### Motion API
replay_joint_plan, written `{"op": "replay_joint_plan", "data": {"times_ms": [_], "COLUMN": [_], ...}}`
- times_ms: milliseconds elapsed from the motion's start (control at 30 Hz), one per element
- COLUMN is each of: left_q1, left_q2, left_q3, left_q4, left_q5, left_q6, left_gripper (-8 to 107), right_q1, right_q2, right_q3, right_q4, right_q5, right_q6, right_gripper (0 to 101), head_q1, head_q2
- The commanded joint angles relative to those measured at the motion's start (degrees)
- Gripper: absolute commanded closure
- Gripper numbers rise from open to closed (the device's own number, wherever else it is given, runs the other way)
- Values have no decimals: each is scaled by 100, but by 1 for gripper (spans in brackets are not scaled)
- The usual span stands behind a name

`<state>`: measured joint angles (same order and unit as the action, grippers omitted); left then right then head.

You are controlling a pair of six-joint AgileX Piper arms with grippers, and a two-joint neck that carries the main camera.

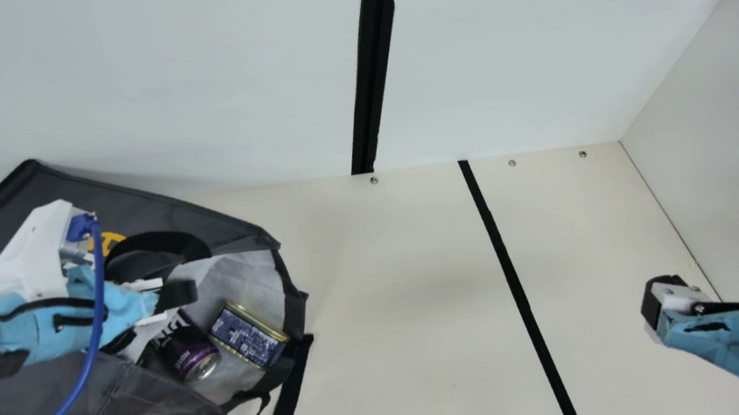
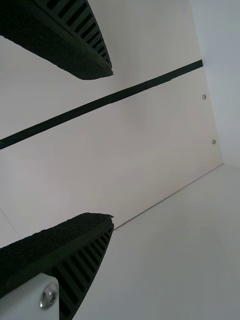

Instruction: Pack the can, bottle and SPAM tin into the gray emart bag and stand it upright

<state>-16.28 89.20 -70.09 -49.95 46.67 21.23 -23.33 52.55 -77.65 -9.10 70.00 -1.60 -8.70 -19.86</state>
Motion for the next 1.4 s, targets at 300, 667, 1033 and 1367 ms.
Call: {"op": "replay_joint_plan", "data": {"times_ms": [300,667,1033,1367], "left_q1": [0,0,0,0], "left_q2": [0,0,0,0], "left_q3": [0,0,0,0], "left_q4": [0,0,0,0], "left_q5": [0,0,0,0], "left_q6": [0,0,0,0], "left_gripper": [107,107,107,107], "right_q1": [-329,-345,-138,370], "right_q2": [80,94,64,149], "right_q3": [-60,-37,149,344], "right_q4": [400,521,566,582], "right_q5": [-10,-10,-10,-10], "right_q6": [-223,-297,-358,-308], "right_gripper": [6,6,6,6], "head_q1": [-130,-130,-130,-130], "head_q2": [-14,-14,-14,-14]}}
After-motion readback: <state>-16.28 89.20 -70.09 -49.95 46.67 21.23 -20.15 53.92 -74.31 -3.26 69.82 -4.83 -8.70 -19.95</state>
